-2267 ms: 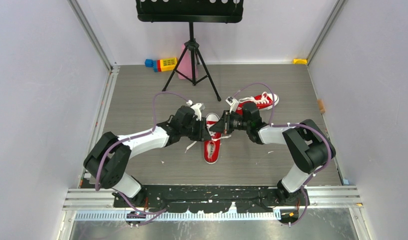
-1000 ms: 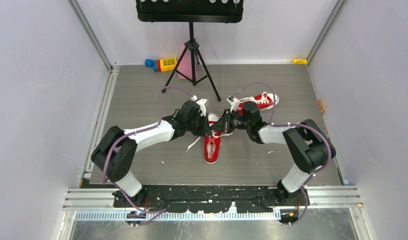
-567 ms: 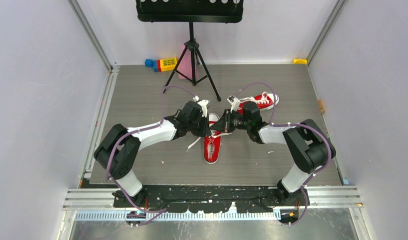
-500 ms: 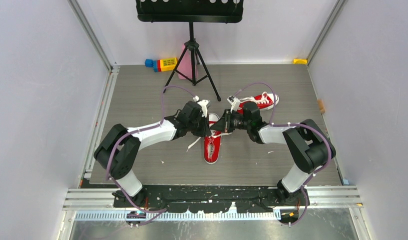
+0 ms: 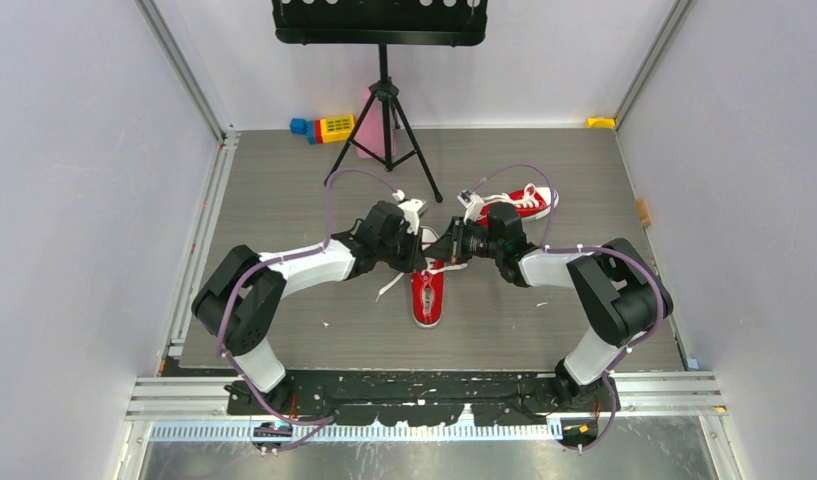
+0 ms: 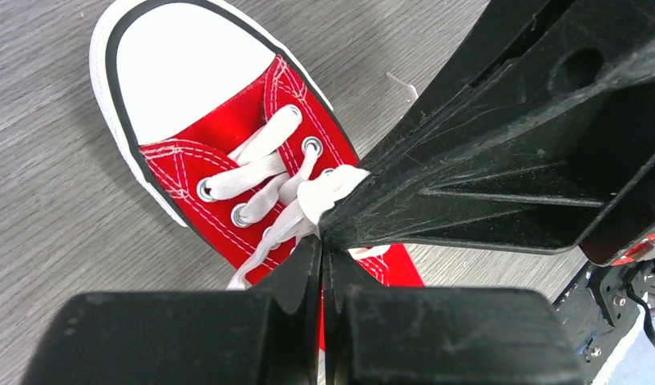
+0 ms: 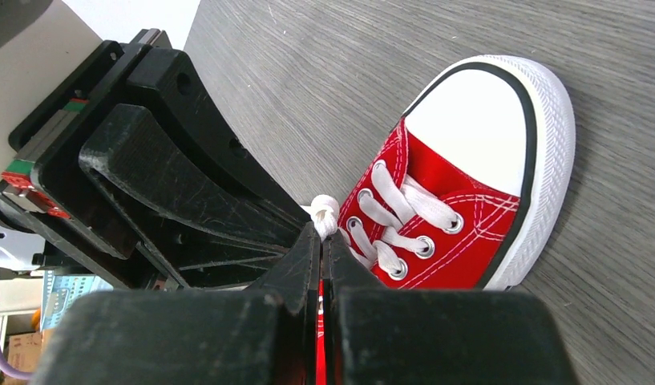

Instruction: Tie the shoes

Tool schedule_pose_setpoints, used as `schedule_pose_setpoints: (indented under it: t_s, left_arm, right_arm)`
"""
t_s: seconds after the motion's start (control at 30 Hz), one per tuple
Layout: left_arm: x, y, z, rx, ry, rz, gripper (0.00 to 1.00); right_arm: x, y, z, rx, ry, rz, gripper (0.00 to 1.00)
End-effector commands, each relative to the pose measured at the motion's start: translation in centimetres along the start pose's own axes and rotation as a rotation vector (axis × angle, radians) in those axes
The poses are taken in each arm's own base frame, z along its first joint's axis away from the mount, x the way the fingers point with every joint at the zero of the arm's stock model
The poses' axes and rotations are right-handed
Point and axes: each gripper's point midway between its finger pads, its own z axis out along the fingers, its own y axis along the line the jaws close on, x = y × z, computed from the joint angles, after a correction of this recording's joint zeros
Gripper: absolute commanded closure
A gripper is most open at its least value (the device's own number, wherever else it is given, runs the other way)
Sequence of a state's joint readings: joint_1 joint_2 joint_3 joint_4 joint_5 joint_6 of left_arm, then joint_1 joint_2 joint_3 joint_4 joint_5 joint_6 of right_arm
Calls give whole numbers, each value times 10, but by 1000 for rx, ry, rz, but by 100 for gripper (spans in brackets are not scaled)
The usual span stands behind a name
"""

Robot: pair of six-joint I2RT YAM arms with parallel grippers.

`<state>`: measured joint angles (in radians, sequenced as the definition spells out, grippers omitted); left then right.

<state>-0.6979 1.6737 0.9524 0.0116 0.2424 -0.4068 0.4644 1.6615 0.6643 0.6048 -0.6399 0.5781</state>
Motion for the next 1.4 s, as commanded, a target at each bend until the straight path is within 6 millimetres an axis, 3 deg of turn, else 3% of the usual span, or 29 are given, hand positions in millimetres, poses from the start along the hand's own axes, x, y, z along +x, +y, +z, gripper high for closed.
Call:
schedule_pose_setpoints:
  t_s: [0.0, 0.23, 0.57, 0.83, 1.07, 1.37]
  left_arm:
    - [-49, 1, -3, -16, -185, 83, 100]
    - [-52, 9, -17, -78, -218, 90, 100]
    - [-60, -1, -7, -2, -289, 77, 100]
    - [-48, -10, 2, 170, -243, -19, 100]
    - [-33, -10, -9, 206, -188, -56, 100]
    - [-15, -29, -11, 311, -63, -146, 100]
  right_arm:
    - [-17, 41, -4, -127, -30, -80, 100]
    - [-16, 39, -3, -122, -26, -78, 100]
    - [-15, 38, -4, -116, -29, -75, 100]
    - [-16, 36, -4, -102, -36, -70, 100]
    - [-17, 33, -4, -81, -40, -68, 100]
    - [-20, 27, -2, -37, -48, -49, 100]
